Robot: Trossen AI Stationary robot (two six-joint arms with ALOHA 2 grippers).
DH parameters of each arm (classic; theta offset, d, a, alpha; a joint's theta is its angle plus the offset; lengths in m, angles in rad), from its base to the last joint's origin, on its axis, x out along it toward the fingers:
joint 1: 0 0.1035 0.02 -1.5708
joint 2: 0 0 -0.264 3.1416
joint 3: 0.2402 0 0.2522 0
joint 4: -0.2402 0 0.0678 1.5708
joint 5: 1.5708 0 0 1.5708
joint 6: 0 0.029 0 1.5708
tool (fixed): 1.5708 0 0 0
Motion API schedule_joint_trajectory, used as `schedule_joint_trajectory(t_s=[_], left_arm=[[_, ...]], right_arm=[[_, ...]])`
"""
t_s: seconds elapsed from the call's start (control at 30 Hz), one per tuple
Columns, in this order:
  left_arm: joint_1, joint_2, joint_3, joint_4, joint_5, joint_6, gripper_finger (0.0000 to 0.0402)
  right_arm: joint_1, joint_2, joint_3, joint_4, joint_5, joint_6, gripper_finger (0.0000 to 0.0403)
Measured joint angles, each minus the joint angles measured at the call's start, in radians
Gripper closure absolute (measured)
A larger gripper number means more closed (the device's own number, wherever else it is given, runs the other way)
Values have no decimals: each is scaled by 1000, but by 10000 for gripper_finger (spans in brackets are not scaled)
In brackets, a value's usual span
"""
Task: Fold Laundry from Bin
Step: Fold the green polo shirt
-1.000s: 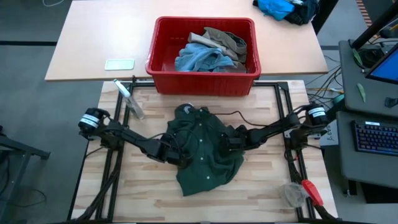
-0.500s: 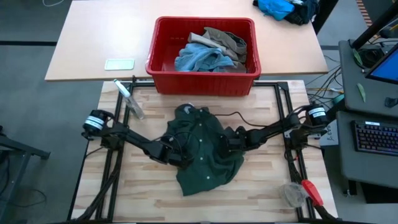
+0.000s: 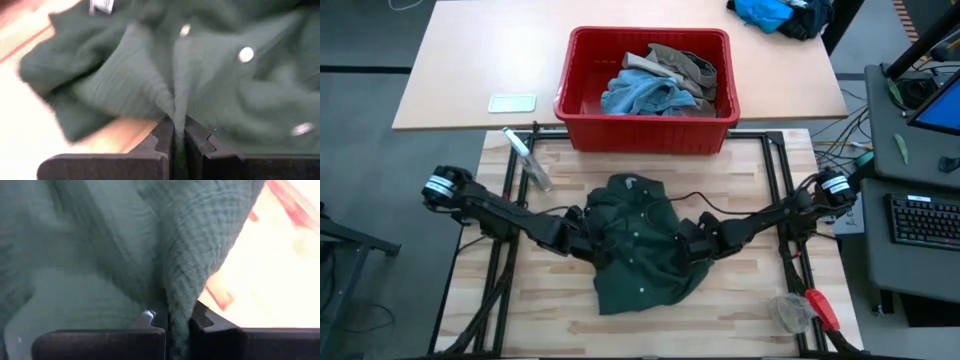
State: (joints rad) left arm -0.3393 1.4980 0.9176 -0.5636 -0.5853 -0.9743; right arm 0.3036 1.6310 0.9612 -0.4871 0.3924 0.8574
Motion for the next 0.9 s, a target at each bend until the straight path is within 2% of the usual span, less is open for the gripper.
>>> schedule_joint_trajectory(t_s=[0.1, 0.17, 0.3, 0.4, 0.5, 0.6, 0.67, 0.8, 0.9], left_arm=[[0, -5, 0, 145, 1, 79, 394], [1, 15, 0, 322, 17, 188, 396], [0, 109, 2, 708, 52, 405, 400], [1, 187, 2, 885, 52, 499, 400], [12, 228, 2, 913, 52, 474, 400], [21, 236, 2, 828, 59, 367, 400], [22, 236, 1, 774, 106, 322, 396], [15, 236, 1, 757, 252, 273, 364], [6, 233, 1, 745, 289, 281, 325]], right_arm=[[16, 0, 8, -46, -1, 23, 389], [17, 0, 9, -46, 0, 33, 389], [18, 3, 6, -41, 19, 32, 389], [18, 3, 6, -41, 47, 39, 389], [18, 2, 10, -41, 63, 45, 389], [18, 1, 16, -40, 63, 41, 387], [18, 1, 16, -39, 63, 42, 377], [18, 1, 16, -31, 99, 59, 343], [18, 1, 16, -28, 116, 69, 313]])
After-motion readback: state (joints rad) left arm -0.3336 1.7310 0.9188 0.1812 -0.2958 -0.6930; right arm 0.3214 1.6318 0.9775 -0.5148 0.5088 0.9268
